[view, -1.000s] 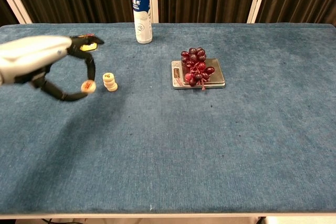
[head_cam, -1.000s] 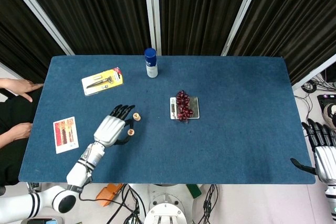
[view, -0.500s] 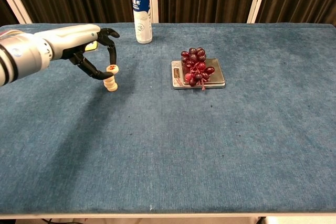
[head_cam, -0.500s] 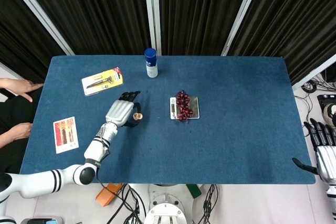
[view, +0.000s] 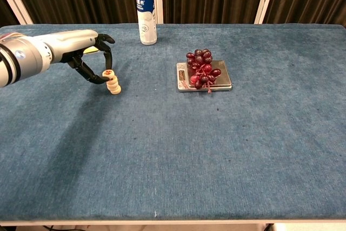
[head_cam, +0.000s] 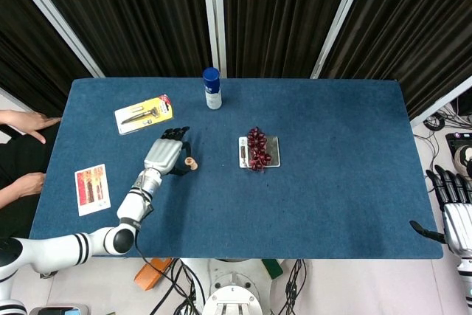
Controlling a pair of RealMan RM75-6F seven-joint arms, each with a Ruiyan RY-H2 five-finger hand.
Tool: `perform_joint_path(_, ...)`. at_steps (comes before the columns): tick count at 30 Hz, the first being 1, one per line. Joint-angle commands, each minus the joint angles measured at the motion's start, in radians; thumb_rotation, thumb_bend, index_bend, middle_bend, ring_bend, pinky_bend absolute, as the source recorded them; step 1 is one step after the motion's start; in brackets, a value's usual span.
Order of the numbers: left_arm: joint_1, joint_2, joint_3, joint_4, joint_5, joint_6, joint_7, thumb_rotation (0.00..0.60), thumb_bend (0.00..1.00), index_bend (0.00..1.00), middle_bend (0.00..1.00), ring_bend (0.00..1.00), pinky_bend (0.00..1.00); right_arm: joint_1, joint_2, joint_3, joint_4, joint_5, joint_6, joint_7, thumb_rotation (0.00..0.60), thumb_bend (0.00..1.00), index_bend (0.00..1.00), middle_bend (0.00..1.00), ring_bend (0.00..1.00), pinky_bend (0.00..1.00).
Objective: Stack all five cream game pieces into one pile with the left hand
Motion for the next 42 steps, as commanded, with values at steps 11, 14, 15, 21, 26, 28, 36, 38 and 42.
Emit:
perform_joint_path(11, -0.018, -0.005, 0.016, 0.001, -0.011, 0.012, -0.012, 0.600, 0.28, 0.47, 0.00, 0.00, 0.00, -0.004, 0.000, 0.000, 0.001, 0.001, 0.005, 0.002, 0.600, 0.17, 0.00, 0.04, 0.00, 0.01)
perform_joint_path(14, -0.024, -0.009, 0.018, 0.004, -0.014, 0.013, -0.011, 0.600, 0.28, 0.47, 0.00, 0.00, 0.00, -0.005, 0.001, -0.001, 0.001, 0.001, 0.005, 0.003, 0.600, 0.17, 0.00, 0.04, 0.00, 0.01)
perform_joint_path(15, -0.027, -0.010, 0.019, 0.004, -0.016, 0.013, -0.010, 0.600, 0.28, 0.47, 0.00, 0.00, 0.00, -0.005, 0.001, -0.001, 0.001, 0.001, 0.005, 0.004, 0.600, 0.17, 0.00, 0.04, 0.00, 0.01)
perform_joint_path(21, -0.037, -0.011, 0.025, 0.010, -0.037, 0.014, 0.000, 0.600, 0.28, 0.45, 0.00, 0.00, 0.00, -0.007, 0.000, -0.001, 0.005, 0.004, 0.006, 0.008, 0.600, 0.17, 0.00, 0.04, 0.00, 0.01)
perform_joint_path(26, -0.040, -0.007, 0.028, 0.009, -0.045, 0.017, -0.001, 0.600, 0.27, 0.43, 0.00, 0.00, 0.00, -0.007, -0.001, 0.000, 0.008, 0.005, 0.006, 0.011, 0.600, 0.17, 0.00, 0.04, 0.00, 0.01)
perform_joint_path(28, -0.040, -0.004, 0.030, 0.005, -0.046, 0.018, -0.003, 0.600, 0.27, 0.41, 0.00, 0.00, 0.00, -0.006, -0.001, 0.000, 0.008, 0.004, 0.004, 0.011, 0.600, 0.17, 0.00, 0.04, 0.00, 0.01)
perform_joint_path(36, 0.026, 0.080, 0.043, -0.102, 0.041, 0.112, -0.072, 0.597, 0.25, 0.19, 0.00, 0.00, 0.00, -0.004, 0.008, 0.003, 0.008, 0.012, -0.002, 0.018, 0.600, 0.17, 0.00, 0.04, 0.00, 0.01)
perform_joint_path(38, 0.073, 0.123, 0.054, -0.138, 0.086, 0.166, -0.114, 0.597, 0.25, 0.18, 0.00, 0.00, 0.00, -0.002, 0.014, 0.003, 0.010, 0.016, -0.012, 0.027, 0.600, 0.17, 0.00, 0.04, 0.00, 0.01)
perform_joint_path(42, 0.182, 0.204, 0.102, -0.171, 0.184, 0.291, -0.189, 0.598, 0.25, 0.17, 0.00, 0.00, 0.00, 0.005, 0.027, 0.003, 0.021, 0.022, -0.031, 0.050, 0.600, 0.17, 0.00, 0.04, 0.00, 0.01)
